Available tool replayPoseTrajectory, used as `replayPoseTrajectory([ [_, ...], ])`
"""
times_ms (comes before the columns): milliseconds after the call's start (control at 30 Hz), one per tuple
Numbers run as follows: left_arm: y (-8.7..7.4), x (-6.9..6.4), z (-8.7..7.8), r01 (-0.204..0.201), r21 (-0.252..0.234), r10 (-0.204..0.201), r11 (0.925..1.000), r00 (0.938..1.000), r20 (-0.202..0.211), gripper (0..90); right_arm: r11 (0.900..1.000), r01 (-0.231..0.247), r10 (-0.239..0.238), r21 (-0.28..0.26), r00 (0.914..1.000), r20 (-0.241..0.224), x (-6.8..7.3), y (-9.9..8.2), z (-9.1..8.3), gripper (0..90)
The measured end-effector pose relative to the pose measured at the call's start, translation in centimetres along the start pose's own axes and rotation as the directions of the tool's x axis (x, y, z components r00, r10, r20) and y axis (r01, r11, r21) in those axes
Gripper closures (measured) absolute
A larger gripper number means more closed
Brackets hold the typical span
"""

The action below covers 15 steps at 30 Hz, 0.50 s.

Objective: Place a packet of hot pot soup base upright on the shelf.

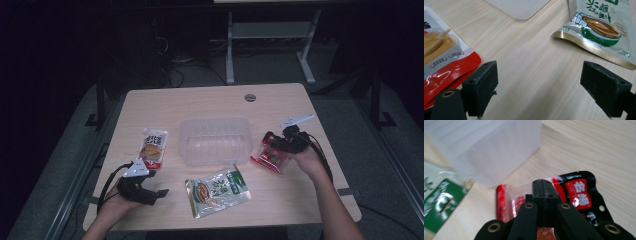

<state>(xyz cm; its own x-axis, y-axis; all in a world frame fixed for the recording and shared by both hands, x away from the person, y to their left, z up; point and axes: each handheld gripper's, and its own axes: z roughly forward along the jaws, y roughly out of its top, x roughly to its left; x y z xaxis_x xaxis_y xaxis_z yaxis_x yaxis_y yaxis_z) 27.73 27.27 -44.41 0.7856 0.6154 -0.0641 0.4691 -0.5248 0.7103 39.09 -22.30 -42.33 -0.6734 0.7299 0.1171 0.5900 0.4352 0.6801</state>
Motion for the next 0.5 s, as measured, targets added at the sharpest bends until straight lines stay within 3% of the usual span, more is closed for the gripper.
replayPoseTrajectory([
  [300,-0.1,0.0,0.0,0.004,-0.007,-0.004,1.0000,1.0000,0.004,14.2,0.9990,-0.005,0.003,0.045,0.9991,0.042,-1.2,0.2,2.9,89.9],
  [500,-0.1,0.0,0.0,0.003,-0.006,-0.003,1.0000,1.0000,0.005,14.2,0.9983,-0.004,0.003,0.058,0.9997,0.026,-1.4,-0.3,3.0,89.9],
])
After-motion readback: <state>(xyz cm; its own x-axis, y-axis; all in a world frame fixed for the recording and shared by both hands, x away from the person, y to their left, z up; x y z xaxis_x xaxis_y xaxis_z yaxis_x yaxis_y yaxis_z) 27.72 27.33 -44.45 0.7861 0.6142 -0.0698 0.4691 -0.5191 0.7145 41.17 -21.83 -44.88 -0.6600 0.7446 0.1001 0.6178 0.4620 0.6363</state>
